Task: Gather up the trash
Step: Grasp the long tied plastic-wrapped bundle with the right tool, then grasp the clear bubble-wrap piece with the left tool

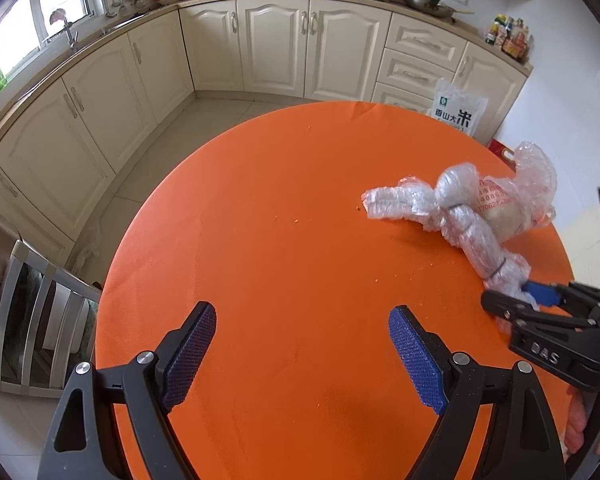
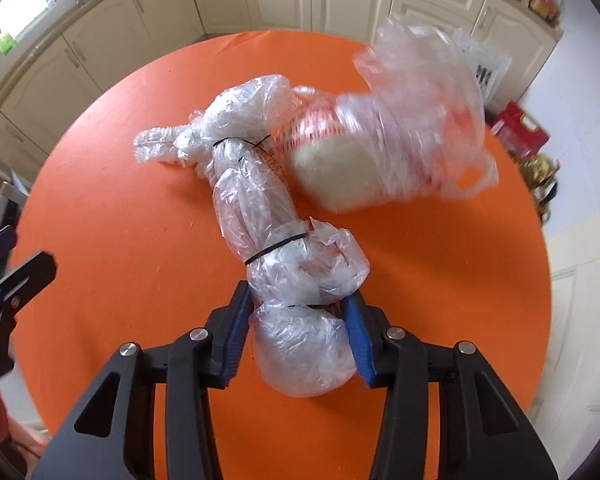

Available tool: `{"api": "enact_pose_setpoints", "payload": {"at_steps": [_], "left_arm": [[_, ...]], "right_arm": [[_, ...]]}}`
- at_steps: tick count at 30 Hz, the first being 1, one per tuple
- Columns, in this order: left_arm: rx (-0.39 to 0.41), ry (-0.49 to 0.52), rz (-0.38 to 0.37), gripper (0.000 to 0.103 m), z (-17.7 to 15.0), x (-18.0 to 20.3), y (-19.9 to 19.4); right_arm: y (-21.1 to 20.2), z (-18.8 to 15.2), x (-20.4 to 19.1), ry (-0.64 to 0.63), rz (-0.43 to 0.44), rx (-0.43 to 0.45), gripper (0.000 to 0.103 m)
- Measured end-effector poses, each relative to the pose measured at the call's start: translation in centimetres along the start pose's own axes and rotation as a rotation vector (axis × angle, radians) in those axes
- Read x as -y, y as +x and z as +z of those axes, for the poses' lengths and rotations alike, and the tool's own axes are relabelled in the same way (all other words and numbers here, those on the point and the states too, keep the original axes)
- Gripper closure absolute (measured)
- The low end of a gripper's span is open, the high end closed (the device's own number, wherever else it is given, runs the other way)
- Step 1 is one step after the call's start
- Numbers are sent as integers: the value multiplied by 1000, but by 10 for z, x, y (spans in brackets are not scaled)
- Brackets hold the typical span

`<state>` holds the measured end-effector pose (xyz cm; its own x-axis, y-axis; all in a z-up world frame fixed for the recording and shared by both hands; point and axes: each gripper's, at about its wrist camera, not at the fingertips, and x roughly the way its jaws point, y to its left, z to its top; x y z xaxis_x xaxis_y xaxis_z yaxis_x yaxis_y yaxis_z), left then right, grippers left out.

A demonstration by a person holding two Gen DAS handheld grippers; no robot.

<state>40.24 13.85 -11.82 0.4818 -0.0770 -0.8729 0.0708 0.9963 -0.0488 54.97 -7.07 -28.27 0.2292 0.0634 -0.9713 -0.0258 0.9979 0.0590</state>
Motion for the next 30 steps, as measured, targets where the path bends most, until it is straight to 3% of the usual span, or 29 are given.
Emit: {"api": "enact_pose_setpoints", "payload": {"at_steps": [7, 15, 23, 30], "left_arm": [[20, 32, -1, 18, 0, 15, -8], [8, 110, -5, 18, 3, 48, -1], [-32, 138, -36, 18, 34, 78, 22], [-40, 88, 38, 18, 71, 94, 56]], "right_arm": [[-24, -35, 27, 58, 81, -1, 58], [-61, -58, 69, 157, 101, 90, 58], [-68, -49, 117, 264, 44, 129, 58], [-52, -23, 137, 263, 50, 131, 58]]}}
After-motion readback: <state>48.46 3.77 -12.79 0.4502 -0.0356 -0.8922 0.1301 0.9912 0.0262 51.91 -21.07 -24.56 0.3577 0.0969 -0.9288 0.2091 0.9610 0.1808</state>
